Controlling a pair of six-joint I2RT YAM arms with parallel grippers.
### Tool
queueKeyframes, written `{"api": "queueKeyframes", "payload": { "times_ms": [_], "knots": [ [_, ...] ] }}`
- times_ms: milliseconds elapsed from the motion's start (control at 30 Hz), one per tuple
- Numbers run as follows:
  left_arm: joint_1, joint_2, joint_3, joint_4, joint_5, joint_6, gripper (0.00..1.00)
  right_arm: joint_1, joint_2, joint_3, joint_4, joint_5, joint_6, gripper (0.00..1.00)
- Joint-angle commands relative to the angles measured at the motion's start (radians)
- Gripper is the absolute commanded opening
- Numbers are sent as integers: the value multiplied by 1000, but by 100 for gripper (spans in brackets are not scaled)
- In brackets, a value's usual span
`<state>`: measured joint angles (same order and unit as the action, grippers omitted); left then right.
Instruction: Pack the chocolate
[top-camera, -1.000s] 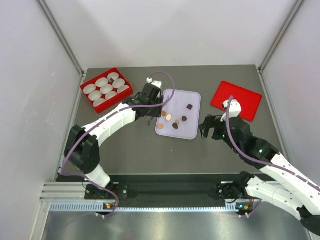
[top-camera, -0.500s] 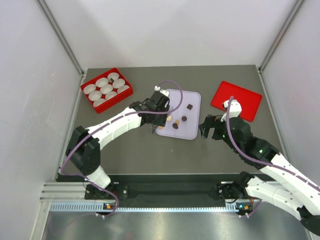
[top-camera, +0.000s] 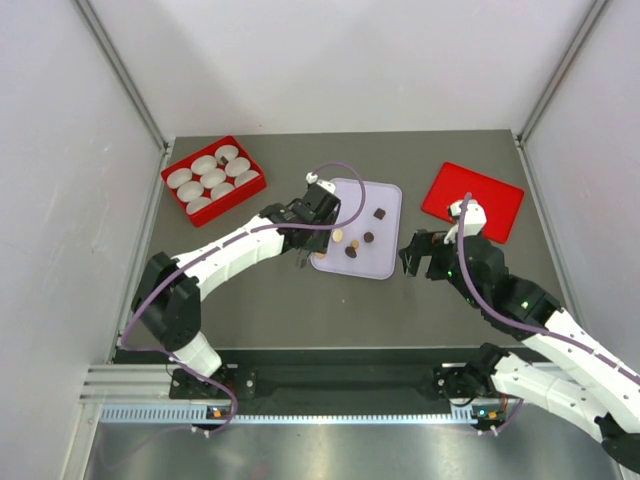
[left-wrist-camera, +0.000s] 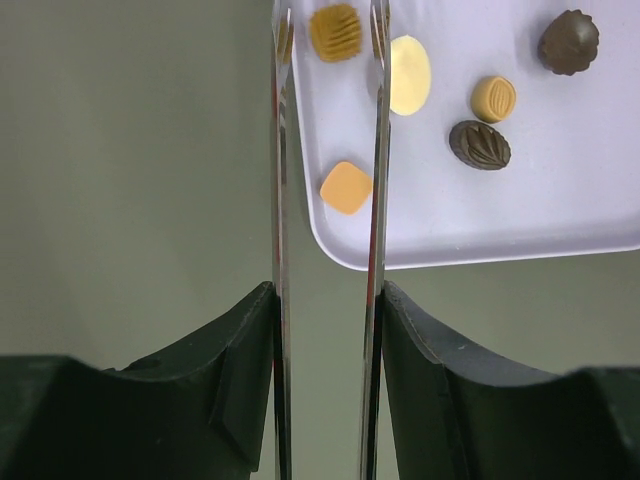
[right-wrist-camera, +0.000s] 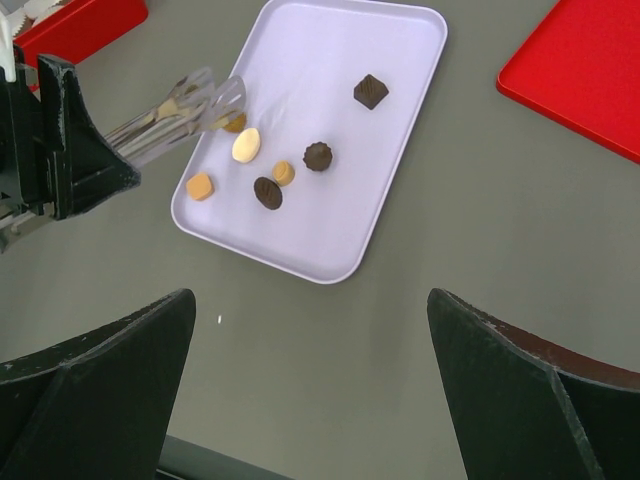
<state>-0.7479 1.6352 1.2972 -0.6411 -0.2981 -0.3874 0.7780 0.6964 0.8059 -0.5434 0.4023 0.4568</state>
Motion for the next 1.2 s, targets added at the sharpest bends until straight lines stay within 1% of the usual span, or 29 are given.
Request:
{"api": "queueKeyframes", "payload": {
  "times_ms": [0, 367, 600, 1033, 1167],
  "knots": [
    [-5, -37, -16, 4, -32, -4, 49, 4, -8, -2, 10, 20, 11, 100],
    [-10, -29, -52, 24, 8, -13, 49, 4, -11, -7, 14, 21, 13, 100],
    [-21, -28, -42, 29, 53, -27, 49, 4, -14, -11, 16, 20, 19, 100],
    [-25, 34, -27, 15, -12, -42, 48, 4, -31, -20, 14, 18, 20, 100],
    [-25, 60, 2, 12, -16, -39, 48, 4, -34, -20, 14, 18, 19, 100]
  ]
}}
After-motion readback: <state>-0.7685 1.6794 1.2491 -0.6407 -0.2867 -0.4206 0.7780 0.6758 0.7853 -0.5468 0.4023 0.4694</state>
